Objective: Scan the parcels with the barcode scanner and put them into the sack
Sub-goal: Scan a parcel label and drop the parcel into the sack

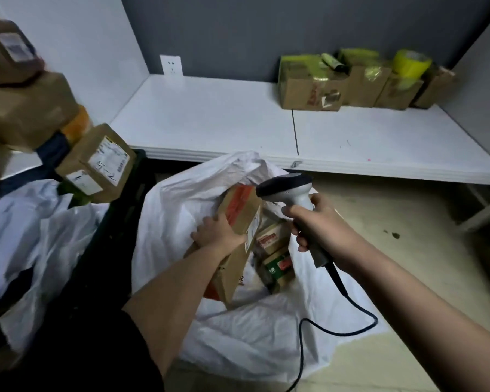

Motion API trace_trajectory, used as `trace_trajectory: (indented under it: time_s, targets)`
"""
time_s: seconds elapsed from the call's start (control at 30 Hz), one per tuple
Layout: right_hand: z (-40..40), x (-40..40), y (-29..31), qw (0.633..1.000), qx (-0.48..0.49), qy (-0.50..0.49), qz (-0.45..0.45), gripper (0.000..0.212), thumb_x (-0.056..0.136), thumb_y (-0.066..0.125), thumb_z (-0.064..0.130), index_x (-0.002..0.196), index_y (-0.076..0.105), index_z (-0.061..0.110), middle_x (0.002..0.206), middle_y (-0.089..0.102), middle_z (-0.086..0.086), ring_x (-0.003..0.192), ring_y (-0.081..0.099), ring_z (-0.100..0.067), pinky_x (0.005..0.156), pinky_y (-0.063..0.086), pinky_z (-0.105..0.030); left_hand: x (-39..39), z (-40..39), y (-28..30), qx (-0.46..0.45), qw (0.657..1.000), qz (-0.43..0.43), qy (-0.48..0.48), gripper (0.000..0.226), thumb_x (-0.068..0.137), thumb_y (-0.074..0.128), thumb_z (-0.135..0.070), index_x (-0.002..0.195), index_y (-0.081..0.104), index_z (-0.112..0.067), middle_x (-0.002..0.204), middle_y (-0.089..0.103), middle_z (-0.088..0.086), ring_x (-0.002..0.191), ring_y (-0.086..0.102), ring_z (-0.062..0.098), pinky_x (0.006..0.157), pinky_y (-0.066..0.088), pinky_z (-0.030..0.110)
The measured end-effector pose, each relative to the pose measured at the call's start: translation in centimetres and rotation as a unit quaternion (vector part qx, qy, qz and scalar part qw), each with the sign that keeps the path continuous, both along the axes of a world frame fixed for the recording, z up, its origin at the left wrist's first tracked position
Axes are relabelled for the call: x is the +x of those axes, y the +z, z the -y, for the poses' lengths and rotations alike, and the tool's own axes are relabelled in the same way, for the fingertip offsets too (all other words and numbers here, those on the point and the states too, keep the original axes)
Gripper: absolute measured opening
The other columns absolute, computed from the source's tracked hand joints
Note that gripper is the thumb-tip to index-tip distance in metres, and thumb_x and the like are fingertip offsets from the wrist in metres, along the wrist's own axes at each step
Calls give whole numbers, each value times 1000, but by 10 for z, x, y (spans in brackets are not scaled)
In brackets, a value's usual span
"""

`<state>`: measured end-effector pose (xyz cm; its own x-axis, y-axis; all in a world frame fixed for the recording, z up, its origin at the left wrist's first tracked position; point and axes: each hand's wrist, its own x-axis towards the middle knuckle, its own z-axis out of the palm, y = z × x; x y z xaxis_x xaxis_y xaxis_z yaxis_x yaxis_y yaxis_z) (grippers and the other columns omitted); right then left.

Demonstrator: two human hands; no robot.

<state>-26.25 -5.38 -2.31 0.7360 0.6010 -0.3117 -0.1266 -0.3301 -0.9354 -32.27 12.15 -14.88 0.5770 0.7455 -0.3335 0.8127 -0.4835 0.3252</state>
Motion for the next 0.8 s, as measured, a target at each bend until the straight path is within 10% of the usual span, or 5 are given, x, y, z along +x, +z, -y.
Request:
trace_trajectory:
  time_s: [0.37, 0.67, 0.8]
  targets:
    - [12, 15, -31, 999, -11, -17, 25, 27, 90, 62, 16, 113, 48, 12, 50, 52, 3, 42, 43, -15, 47, 41, -28, 29, -19, -78, 219, 974, -18, -58, 82, 79, 59, -62, 147, 24, -33, 142, 34, 19, 124, 39, 39, 102, 34, 49]
    - [13, 7, -28, 999, -13, -13, 28, 28, 91, 61, 17, 114, 46, 12, 51, 52, 2, 42, 43, -16, 47, 40, -27, 11, -23, -80, 28, 984, -101, -145, 75, 94, 47, -44, 154, 7, -22, 160, 0, 15, 146, 9, 35, 115, 17, 47]
    - [5, -7, -8, 1000, 5, -18, 4, 27, 92, 61, 15, 113, 45, 8, 53, 49, -3, 40, 39, -16, 44, 37, -27, -12, -28, -31, 1, 988, -58, -145, 59, 93, 49, -43, 143, 31, -18, 145, 34, 15, 131, 38, 34, 106, 34, 44]
